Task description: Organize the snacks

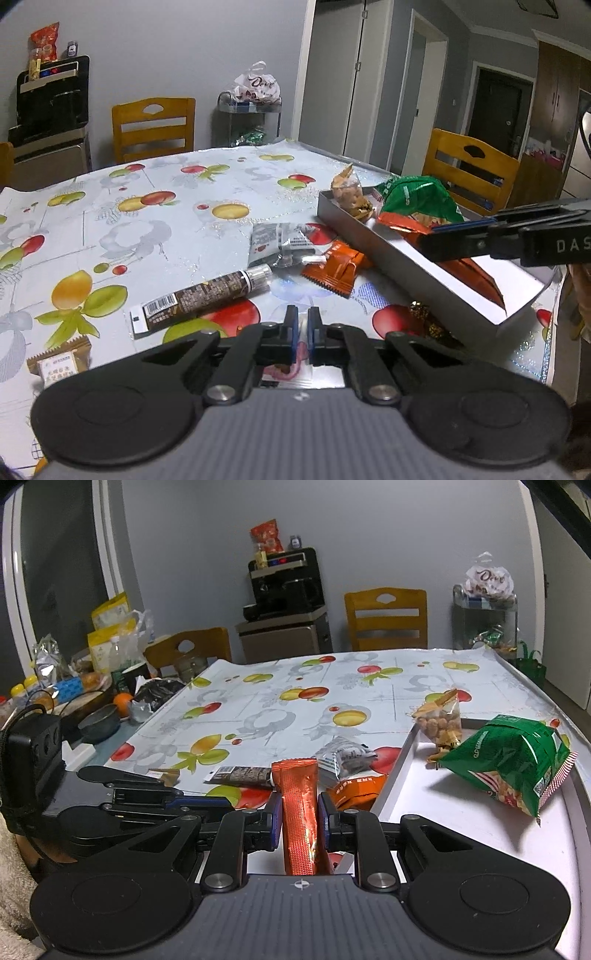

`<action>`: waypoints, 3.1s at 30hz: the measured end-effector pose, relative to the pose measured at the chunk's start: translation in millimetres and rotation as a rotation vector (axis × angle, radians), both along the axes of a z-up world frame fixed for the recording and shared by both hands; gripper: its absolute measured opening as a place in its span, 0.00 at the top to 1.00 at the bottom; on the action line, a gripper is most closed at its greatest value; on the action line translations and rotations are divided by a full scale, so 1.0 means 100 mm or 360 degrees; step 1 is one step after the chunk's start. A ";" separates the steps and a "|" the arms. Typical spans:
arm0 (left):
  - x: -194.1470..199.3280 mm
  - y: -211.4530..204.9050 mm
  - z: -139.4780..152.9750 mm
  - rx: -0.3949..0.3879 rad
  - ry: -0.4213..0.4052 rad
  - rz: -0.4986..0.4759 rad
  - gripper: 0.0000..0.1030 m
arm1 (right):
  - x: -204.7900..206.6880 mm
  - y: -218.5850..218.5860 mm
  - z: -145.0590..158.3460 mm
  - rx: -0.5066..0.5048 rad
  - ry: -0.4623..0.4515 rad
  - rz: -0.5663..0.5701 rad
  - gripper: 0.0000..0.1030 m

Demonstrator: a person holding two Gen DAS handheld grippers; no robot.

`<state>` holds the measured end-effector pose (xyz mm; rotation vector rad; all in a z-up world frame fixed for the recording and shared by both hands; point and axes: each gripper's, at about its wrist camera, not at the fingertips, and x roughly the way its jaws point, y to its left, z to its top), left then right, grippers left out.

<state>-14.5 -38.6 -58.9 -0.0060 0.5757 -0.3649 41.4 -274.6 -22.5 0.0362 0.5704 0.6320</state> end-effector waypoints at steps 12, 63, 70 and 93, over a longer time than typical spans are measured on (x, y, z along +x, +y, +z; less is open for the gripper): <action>0.01 -0.05 0.20 0.0018 -0.0071 -0.0016 1.00 | 0.01 -0.13 0.04 0.0031 -0.0032 -0.0039 0.78; 0.10 -0.14 -0.28 0.0194 0.0103 -0.0018 0.85 | 0.04 -0.26 -0.04 0.0056 0.0003 -0.0074 0.78; 0.08 -0.11 -0.12 0.0174 0.0039 -0.0008 0.85 | 0.05 -0.30 0.00 0.0063 -0.0012 -0.0079 0.78; 0.34 -0.82 0.64 0.0063 -0.0241 -0.0246 0.85 | 0.11 -0.97 -0.03 0.0110 -0.0063 -0.0354 0.78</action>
